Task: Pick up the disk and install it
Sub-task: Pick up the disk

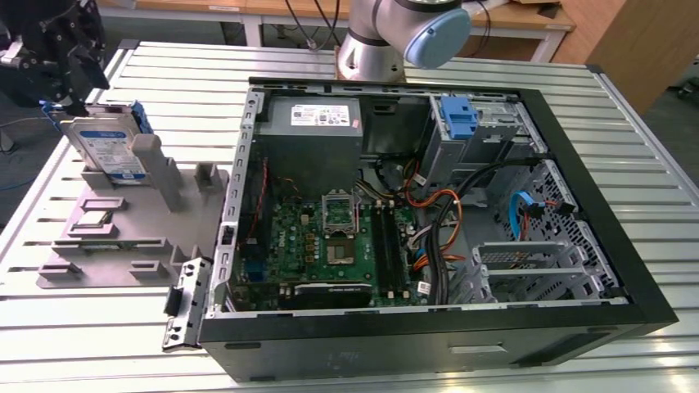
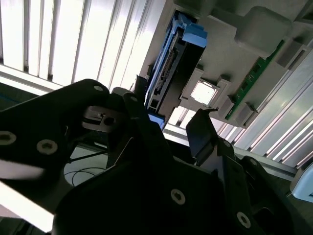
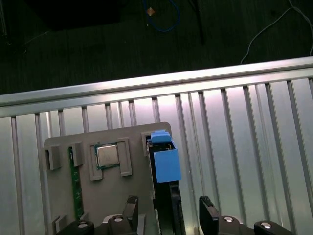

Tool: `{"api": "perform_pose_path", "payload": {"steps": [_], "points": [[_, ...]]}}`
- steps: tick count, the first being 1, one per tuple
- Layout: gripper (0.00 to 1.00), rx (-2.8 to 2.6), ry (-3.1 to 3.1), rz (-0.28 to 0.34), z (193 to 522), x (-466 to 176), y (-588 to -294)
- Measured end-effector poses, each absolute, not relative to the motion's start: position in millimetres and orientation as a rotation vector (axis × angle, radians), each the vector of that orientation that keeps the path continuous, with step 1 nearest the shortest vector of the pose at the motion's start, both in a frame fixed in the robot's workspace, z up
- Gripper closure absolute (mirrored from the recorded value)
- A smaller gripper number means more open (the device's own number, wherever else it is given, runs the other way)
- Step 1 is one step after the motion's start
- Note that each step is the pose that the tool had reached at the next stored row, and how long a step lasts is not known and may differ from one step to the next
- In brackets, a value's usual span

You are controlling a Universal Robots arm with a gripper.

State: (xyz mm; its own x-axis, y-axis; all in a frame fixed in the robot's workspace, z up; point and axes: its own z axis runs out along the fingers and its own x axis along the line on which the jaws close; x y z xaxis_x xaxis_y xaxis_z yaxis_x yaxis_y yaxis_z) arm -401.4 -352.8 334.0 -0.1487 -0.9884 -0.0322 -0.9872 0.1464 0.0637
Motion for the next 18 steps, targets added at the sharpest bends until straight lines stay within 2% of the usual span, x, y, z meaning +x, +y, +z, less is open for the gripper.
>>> {"api": "perform_pose_path", "payload": {"steps": [1,2,3,18], "points": [[0.42,2.038,-2.365,-0.108,334.0,-401.4,-352.8],[0.42,2.038,-2.366,-0.108,333.9,-401.4,-352.8],[0.35,2.038,-2.366,-0.108,333.9,-401.4,-352.8],[0.35,2.2,-2.215,-0.1,329.0,-401.5,-352.6]]}}
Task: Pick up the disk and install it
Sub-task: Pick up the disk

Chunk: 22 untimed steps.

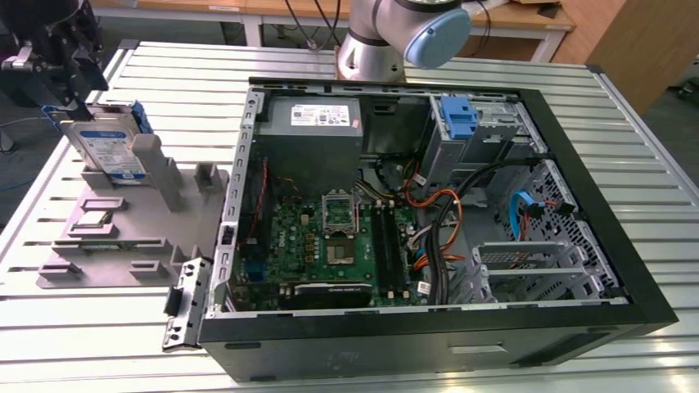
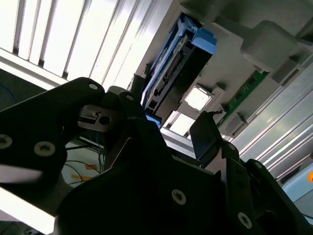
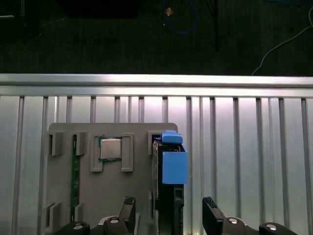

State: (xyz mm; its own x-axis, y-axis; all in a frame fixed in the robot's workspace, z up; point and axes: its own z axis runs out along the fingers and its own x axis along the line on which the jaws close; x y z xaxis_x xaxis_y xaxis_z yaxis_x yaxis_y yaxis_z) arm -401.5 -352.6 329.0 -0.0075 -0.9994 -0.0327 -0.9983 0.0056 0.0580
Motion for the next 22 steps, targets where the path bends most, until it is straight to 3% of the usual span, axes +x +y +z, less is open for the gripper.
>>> {"api": "perform_pose_path", "payload": {"steps": [22], "points": [[0.35,2.352,-2.061,-0.084,305,-402,-352]]}}
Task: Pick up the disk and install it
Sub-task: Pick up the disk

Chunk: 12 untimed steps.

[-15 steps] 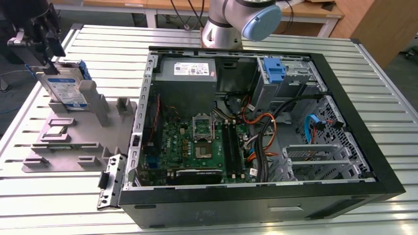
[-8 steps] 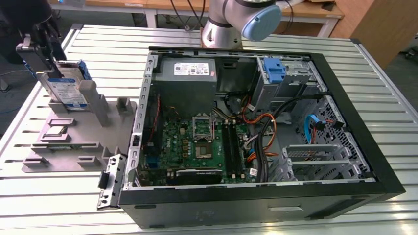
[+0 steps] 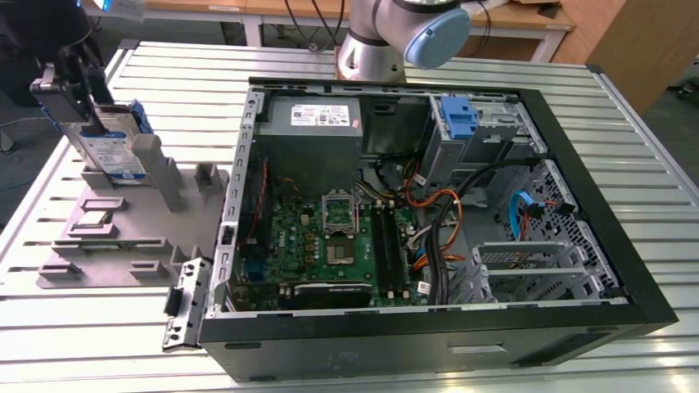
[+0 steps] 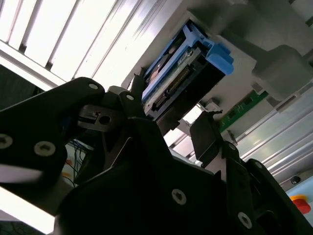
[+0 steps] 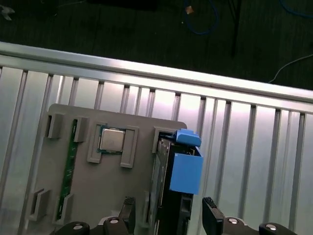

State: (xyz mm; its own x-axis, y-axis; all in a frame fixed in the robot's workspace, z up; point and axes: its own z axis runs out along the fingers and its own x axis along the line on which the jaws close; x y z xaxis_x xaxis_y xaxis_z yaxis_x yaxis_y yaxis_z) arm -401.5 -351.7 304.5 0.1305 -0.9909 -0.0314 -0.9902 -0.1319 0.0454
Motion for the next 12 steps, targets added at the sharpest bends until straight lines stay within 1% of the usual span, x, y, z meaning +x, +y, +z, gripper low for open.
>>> {"api": "perform_pose_path", "payload": {"steps": [12], "points": [[0.35,2.307,-2.114,-0.085,296.0,-401.5,-351.5]]}}
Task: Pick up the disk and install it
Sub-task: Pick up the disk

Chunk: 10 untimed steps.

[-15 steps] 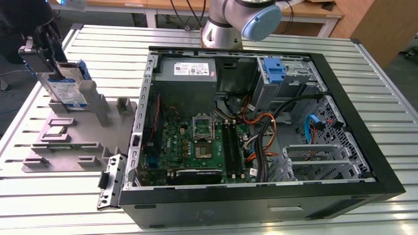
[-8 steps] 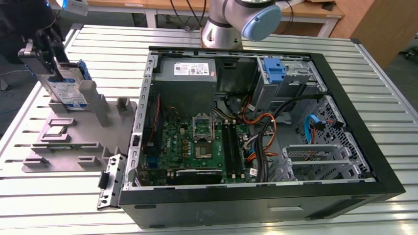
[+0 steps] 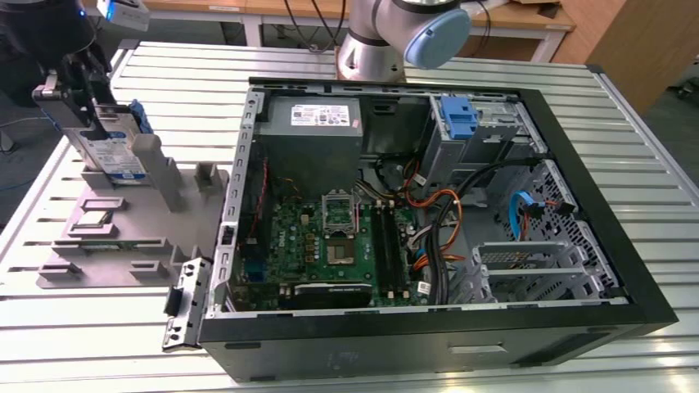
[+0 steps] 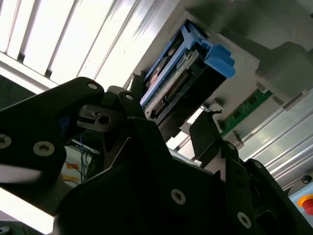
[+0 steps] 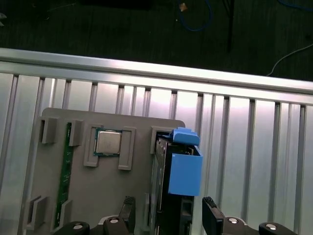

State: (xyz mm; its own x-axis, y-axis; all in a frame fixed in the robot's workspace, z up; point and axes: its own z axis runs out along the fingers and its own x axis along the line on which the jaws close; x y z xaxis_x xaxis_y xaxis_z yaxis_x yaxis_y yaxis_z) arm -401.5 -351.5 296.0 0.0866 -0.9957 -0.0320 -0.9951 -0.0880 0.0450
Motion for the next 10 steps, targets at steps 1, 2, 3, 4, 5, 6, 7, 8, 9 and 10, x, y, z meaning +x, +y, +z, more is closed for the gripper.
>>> {"api": "perform_pose_path", "payload": {"steps": [1,2,3,4,5,6,7,8,9,10], "points": [[0.35,2.306,-2.115,-0.084,295.0,-401.5,-351.5],[0.35,2.305,-2.116,-0.084,293.8,-401.5,-351.5],[0.35,2.304,-2.117,-0.084,293.0,-401.6,-351.5],[0.35,2.303,-2.118,-0.084,292.4,-401.6,-351.4],[0.35,2.299,-2.122,-0.085,292.0,-401.6,-351.4],[0.35,2.293,-2.129,-0.085,291.7,-401.7,-351.4],[0.35,2.283,-2.14,-0.085,291.4,-401.7,-351.4],[0.35,2.275,-2.149,-0.085,291.3,-401.7,-351.4],[0.35,2.275,-2.149,-0.085,291.3,-401.6,-351.4],[0.35,2.275,-2.149,-0.085,291.3,-401.6,-351.4]]}}
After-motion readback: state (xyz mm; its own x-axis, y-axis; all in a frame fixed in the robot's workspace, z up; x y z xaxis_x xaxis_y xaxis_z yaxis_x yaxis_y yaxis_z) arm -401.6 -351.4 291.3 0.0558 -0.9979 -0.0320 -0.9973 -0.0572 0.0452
